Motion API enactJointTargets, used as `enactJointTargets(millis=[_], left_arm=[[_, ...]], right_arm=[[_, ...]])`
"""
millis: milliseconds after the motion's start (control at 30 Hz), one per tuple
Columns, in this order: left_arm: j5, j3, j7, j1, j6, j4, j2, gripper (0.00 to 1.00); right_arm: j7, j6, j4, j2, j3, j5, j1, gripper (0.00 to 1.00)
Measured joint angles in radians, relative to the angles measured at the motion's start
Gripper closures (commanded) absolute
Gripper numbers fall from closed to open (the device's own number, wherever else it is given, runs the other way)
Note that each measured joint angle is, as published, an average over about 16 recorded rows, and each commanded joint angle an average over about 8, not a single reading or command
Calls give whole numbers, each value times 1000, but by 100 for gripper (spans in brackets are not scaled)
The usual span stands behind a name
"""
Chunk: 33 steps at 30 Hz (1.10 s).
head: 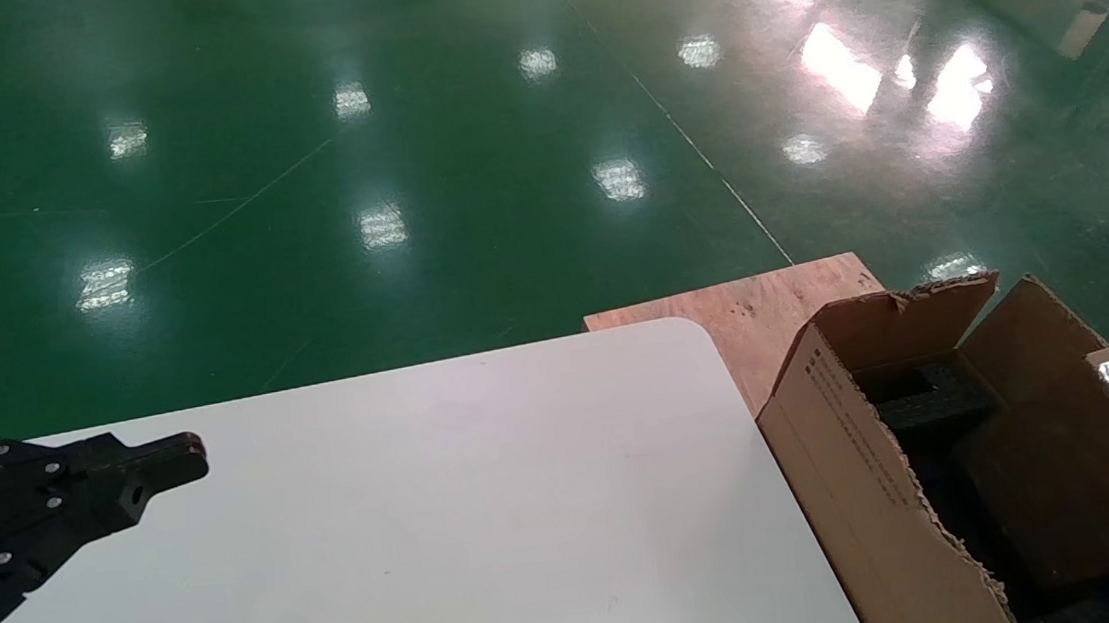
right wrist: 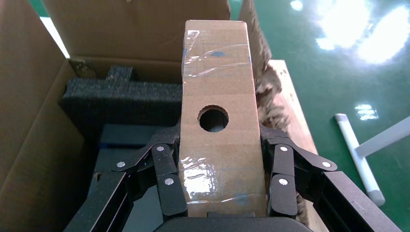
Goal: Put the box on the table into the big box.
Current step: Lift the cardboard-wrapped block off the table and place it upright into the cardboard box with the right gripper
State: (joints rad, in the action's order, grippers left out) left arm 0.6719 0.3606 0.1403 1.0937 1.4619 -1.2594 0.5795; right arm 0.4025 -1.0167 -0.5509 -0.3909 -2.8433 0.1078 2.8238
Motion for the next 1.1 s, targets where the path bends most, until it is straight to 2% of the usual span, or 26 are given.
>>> enactJointTargets(millis=[533,567,600,733,767,833,1000,1033,1100], left_arm=[[0,0,0,0,0,0,0,99],[0,0,0,0,0,0,0,94],[0,0,0,0,0,0,0,83],[0,0,0,0,0,0,0,33],[0,0,0,0,0,0,0,21],[0,0,0,0,0,0,0,2],[0,0,0,0,0,0,0,0],[0,0,0,0,0,0,0,0],[0,0,0,0,0,0,0,0]], right_arm=[[-26,38,-15,-64,24,142,58,100],[-27,41,-16,-67,25,147,59,100],[-27,44,-17,-70,27,151,60,100],[-29,54,-21,-76,32,166,63,100],[-29,57,-22,-77,33,169,64,94],[-29,61,-24,-79,35,174,65,69],[-30,67,-27,-79,38,183,66,7],[-30,68,-27,-79,39,185,66,0],[-30,69,-27,-79,39,187,66,0]])
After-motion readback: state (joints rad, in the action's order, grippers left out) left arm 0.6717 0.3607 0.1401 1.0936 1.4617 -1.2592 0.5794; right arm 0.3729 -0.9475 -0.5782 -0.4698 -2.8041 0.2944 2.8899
